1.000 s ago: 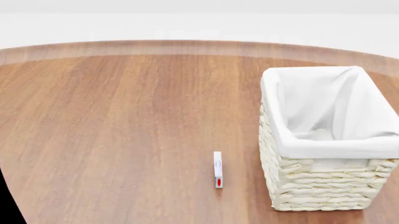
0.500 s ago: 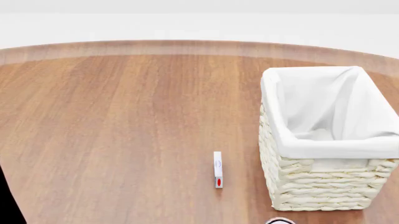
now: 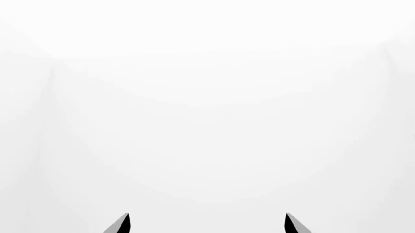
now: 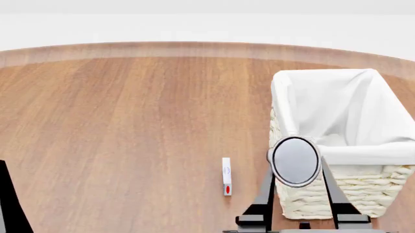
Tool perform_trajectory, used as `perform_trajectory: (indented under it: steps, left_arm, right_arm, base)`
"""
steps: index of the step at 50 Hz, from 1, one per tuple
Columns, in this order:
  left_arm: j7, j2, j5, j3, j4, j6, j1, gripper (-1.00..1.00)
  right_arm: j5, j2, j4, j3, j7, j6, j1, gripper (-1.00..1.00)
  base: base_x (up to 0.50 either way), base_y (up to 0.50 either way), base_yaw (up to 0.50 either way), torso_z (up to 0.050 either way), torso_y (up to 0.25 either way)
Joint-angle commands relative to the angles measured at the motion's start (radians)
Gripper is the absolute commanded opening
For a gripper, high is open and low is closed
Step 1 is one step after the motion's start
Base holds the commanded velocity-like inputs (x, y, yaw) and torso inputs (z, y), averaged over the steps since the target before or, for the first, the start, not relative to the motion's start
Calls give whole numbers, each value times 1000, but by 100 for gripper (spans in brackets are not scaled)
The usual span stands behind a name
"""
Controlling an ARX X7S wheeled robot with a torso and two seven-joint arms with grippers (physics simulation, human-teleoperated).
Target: Pick up the tomato sauce, and put it in the basket.
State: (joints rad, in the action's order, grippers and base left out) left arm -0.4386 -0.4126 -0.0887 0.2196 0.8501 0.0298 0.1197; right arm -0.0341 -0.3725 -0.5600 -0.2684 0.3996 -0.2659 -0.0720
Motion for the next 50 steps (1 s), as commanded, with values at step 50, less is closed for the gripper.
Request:
perform_trajectory:
  steps: [50]
  left_arm:
    - [-27,-42,79,25,81,11,96,100]
  right_arm:
    - [44,143,1618,-78,-238,497,-1132,-100]
  base:
    - [0,0,0,0,0]
